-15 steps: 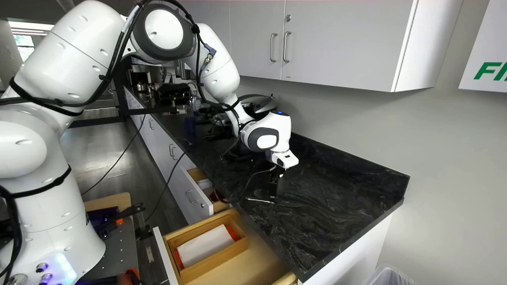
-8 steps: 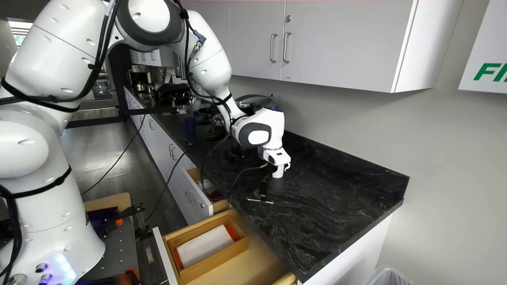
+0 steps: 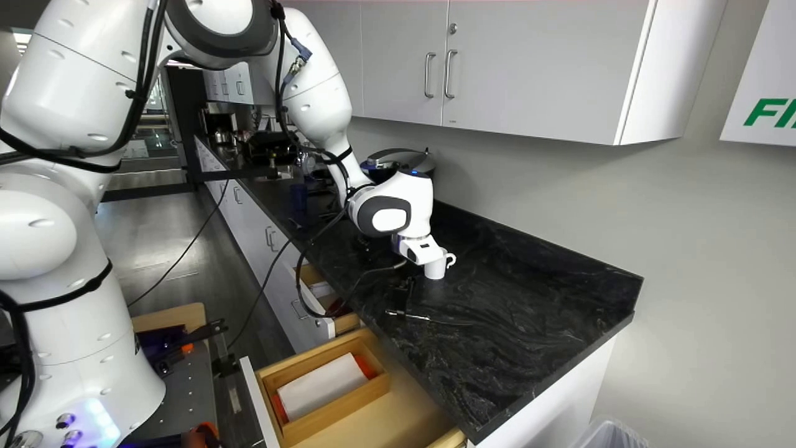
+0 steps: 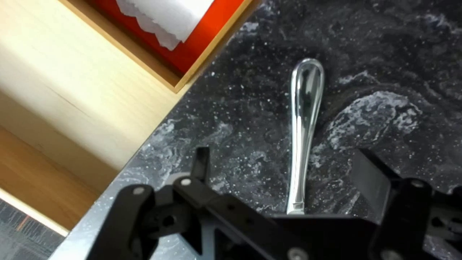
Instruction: Pick the knife and put it in the drawer
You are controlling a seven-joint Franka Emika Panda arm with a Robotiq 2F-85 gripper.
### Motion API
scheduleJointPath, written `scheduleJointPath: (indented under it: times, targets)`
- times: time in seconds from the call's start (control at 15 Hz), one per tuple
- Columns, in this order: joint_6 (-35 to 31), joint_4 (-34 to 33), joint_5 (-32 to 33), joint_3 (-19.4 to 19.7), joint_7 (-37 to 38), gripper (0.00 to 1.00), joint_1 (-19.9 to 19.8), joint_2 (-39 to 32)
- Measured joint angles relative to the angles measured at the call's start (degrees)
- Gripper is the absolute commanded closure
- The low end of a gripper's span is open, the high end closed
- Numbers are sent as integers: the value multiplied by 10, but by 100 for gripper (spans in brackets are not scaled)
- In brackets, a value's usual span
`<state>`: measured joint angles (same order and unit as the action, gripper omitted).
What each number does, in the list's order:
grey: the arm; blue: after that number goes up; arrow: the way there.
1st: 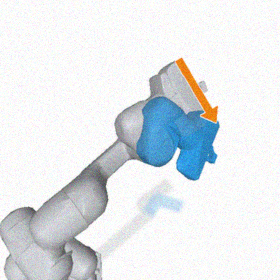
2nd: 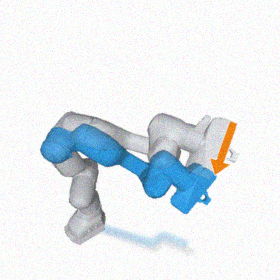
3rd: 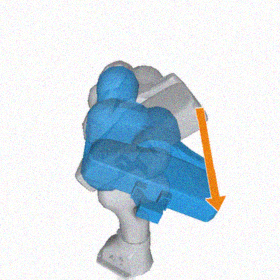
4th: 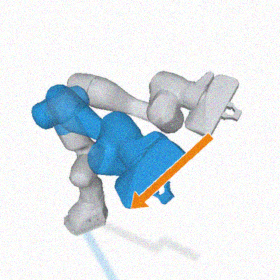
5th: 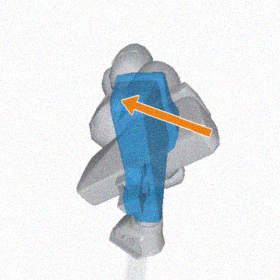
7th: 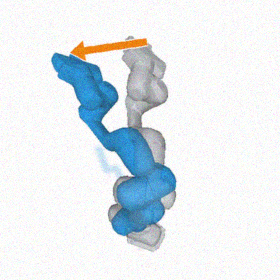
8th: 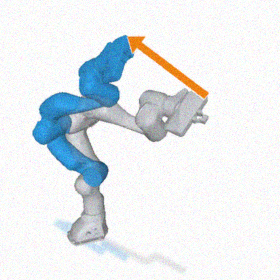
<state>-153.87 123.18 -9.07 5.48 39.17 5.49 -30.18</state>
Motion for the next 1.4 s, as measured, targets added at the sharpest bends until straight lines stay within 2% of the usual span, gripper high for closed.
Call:
scheduleJointPath:
  times: [0.67,1.4]
  targets:
    - [-52,16,-7,0,0,0,2,-3]
    - [-55,13,-16,1,-4,0,1,-31]
